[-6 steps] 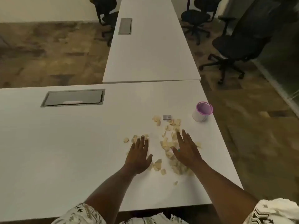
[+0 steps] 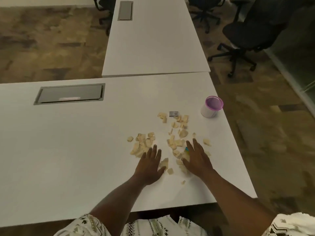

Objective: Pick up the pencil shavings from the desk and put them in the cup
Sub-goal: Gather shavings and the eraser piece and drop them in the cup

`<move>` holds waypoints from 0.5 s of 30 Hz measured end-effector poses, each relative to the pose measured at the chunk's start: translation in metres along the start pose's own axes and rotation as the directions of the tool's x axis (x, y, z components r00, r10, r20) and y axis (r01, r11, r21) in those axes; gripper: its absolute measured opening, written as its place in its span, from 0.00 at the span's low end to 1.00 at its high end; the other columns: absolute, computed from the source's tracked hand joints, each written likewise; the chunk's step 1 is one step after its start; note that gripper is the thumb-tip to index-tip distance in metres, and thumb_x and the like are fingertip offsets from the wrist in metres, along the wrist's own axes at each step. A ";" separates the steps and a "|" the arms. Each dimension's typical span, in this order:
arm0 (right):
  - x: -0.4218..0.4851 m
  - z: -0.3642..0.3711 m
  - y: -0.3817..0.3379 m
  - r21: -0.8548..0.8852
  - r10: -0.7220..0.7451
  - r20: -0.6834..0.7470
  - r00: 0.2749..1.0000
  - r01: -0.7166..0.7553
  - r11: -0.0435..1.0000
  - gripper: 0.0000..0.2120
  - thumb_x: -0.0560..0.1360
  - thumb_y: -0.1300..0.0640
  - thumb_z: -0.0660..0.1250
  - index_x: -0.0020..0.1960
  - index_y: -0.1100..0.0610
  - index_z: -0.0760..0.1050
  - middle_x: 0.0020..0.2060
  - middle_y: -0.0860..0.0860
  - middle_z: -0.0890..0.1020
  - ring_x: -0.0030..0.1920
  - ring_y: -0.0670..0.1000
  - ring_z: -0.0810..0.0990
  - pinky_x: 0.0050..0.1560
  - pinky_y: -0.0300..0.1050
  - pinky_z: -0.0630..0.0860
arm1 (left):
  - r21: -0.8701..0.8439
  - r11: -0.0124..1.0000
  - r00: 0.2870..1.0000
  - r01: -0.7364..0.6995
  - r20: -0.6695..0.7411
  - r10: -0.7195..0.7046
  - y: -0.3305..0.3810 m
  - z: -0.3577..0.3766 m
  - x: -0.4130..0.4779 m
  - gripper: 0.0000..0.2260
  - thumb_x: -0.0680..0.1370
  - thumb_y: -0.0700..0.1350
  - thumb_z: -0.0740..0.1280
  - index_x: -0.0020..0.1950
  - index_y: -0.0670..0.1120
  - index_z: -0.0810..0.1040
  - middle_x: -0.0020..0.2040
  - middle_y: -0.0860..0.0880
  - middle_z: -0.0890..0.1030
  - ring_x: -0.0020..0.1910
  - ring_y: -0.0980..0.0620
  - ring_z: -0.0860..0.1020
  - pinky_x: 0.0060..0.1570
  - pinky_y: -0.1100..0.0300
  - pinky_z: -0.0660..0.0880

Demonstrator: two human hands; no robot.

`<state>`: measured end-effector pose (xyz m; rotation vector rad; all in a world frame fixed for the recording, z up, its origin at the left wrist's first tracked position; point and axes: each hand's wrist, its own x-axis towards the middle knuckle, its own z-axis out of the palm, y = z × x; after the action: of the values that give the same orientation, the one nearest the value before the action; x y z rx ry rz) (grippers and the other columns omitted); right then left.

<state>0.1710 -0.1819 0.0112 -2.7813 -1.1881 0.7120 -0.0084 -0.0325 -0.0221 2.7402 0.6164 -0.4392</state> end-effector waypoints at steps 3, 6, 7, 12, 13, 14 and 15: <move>-0.017 0.014 0.003 0.039 0.049 0.001 0.999 -0.049 0.998 0.37 0.77 0.41 0.62 0.80 0.51 0.50 0.79 0.55 0.50 0.77 0.58 0.55 0.67 0.54 0.71 | -0.014 0.998 0.998 -0.055 0.044 0.055 0.011 0.017 -0.005 0.37 0.80 0.66 0.51 0.82 0.46 0.46 0.82 0.41 0.45 0.80 0.40 0.51 0.77 0.43 0.56; -0.033 0.031 0.006 0.026 0.080 -0.005 0.997 -0.080 0.996 0.38 0.76 0.40 0.62 0.79 0.51 0.51 0.78 0.56 0.54 0.75 0.57 0.58 0.63 0.53 0.74 | -0.029 0.997 0.994 -0.078 0.076 0.080 0.023 0.034 -0.009 0.38 0.79 0.66 0.54 0.82 0.47 0.45 0.82 0.42 0.45 0.80 0.40 0.51 0.76 0.43 0.58; -0.037 0.037 0.008 0.036 0.089 0.002 0.996 -0.089 0.995 0.38 0.76 0.39 0.63 0.79 0.51 0.51 0.78 0.56 0.54 0.75 0.57 0.58 0.63 0.53 0.75 | -0.035 0.996 0.994 -0.085 0.073 0.087 0.026 0.038 -0.009 0.38 0.80 0.65 0.55 0.82 0.47 0.45 0.82 0.42 0.45 0.80 0.40 0.52 0.76 0.43 0.59; -0.045 0.056 0.015 0.063 0.131 0.054 0.990 -0.134 0.989 0.37 0.78 0.40 0.62 0.79 0.46 0.48 0.79 0.55 0.50 0.76 0.57 0.55 0.64 0.53 0.74 | -0.038 0.994 0.993 -0.099 0.062 0.102 0.036 0.046 -0.002 0.34 0.82 0.55 0.58 0.81 0.46 0.46 0.82 0.41 0.45 0.80 0.38 0.53 0.75 0.45 0.61; -0.044 0.058 0.014 0.053 0.131 0.051 0.990 -0.133 0.990 0.36 0.78 0.41 0.62 0.79 0.46 0.48 0.79 0.55 0.50 0.76 0.57 0.55 0.64 0.53 0.74 | -0.048 0.993 0.992 -0.103 0.064 0.106 0.038 0.045 0.000 0.33 0.82 0.53 0.59 0.81 0.46 0.46 0.82 0.41 0.44 0.80 0.38 0.52 0.75 0.45 0.61; -0.043 0.060 0.013 0.043 0.123 0.044 0.991 -0.125 0.991 0.36 0.78 0.42 0.62 0.79 0.46 0.48 0.79 0.55 0.50 0.77 0.57 0.55 0.64 0.52 0.74 | -0.045 0.993 0.991 -0.112 0.065 0.115 0.038 0.043 0.004 0.32 0.82 0.51 0.59 0.81 0.46 0.46 0.82 0.41 0.44 0.80 0.38 0.52 0.75 0.45 0.62; -0.040 0.060 0.012 0.039 0.123 0.047 0.991 -0.125 0.991 0.35 0.79 0.43 0.62 0.79 0.45 0.47 0.79 0.54 0.49 0.77 0.56 0.54 0.65 0.51 0.73 | -0.042 0.992 0.991 -0.122 0.052 0.124 0.039 0.041 0.008 0.32 0.82 0.48 0.59 0.82 0.46 0.46 0.82 0.41 0.45 0.80 0.38 0.53 0.74 0.45 0.62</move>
<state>0.1293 -0.2271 -0.0293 -2.8383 -1.0015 0.8031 0.0071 -0.0777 -0.0540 2.7007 0.4345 -0.4663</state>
